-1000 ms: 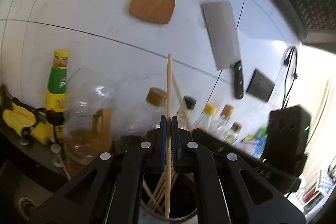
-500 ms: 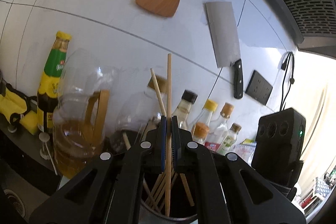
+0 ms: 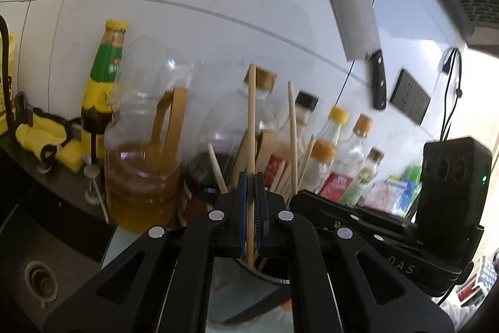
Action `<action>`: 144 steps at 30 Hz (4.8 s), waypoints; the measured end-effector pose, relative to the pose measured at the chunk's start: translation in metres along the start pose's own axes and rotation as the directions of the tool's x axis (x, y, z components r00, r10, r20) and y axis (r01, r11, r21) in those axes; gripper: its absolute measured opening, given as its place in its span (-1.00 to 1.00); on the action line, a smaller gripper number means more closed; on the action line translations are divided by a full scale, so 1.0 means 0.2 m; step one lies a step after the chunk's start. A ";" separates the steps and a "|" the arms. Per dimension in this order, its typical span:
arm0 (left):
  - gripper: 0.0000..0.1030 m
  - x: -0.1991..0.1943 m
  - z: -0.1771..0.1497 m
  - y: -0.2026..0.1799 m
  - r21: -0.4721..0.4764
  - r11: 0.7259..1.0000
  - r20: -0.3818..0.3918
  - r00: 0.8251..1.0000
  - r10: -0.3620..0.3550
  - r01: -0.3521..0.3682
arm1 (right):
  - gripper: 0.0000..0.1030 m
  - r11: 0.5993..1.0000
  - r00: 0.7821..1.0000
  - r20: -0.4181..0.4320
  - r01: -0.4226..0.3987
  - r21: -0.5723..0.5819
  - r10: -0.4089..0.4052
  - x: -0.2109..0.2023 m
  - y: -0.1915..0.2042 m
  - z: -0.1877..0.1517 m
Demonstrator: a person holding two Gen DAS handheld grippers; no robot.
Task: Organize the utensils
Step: 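Lower both chopsticks into the black holder and open both tools, then withdraw both open tools and move them down over the last two chopsticks, then close the left tool on one chopstick while the right tool grasps the other, then lift both chopsticks and carry them up over the black holder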
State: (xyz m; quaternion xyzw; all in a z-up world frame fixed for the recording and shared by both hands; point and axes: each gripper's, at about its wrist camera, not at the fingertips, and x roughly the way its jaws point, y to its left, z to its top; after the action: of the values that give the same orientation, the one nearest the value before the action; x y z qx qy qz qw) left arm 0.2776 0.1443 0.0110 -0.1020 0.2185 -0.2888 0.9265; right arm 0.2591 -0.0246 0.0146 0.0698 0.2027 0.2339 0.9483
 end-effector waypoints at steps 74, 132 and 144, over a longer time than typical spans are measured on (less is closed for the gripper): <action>0.86 0.13 -0.82 -0.75 0.100 0.928 -0.581 0.735 0.348 -0.360 | 0.69 0.975 0.894 -0.410 0.111 -0.191 -0.182 -0.83 -0.43 -0.78; -0.90 0.00 -0.93 -0.53 0.093 0.911 -0.655 0.665 0.360 -0.401 | -0.91 0.980 0.736 -0.649 0.178 -0.090 -0.193 -0.50 -0.58 -0.80; -0.90 -0.23 -0.80 -0.39 0.043 0.856 -0.601 0.672 0.434 -0.515 | -0.91 0.989 0.804 -0.583 0.145 -0.001 -0.118 -0.67 -0.62 -0.70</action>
State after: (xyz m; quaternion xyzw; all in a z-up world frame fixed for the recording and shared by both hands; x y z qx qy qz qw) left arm 0.1317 0.0981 -0.0893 -0.0067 0.5325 -0.0399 0.8454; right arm 0.1449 -0.1914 -0.0933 0.0016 0.4918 0.1731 0.8533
